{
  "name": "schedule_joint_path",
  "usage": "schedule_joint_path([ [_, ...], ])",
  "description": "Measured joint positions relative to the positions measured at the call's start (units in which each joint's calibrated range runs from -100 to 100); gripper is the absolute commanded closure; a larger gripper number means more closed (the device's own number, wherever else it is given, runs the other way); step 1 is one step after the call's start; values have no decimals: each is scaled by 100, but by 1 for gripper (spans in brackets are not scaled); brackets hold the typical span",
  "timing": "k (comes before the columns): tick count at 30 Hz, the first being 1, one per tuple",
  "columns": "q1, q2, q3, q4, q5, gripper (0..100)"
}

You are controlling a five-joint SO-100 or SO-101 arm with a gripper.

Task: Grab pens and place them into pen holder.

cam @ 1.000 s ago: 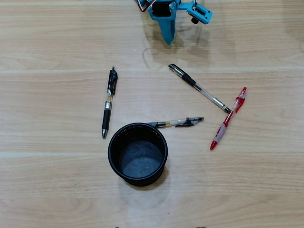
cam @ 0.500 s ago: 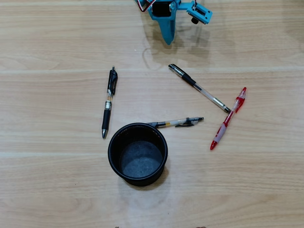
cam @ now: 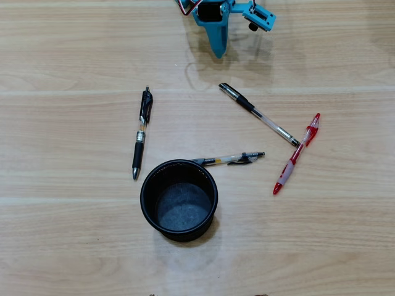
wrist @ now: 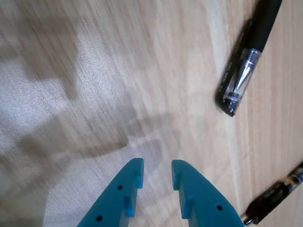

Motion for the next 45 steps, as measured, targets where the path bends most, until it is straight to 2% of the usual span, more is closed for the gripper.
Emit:
schedule_joint_path([
  [8, 312, 51, 0, -17, 0, 92],
  [13, 599, 1430, -1178, -577, -89, 89],
  [18, 1309, 4300, -4329, -629, -120, 72],
  [20, 1621, 5696, -5914, -258, -266, 69],
  [27, 2313, 10368, -10996, 2377, -2081, 69],
  [30, 2313, 11790, -12333, 2765, -2473, 69],
  [35, 2330, 12882, -13130, 2791, -2572, 69],
  [45, 2676, 13568, -13218, 2791, -2572, 71],
])
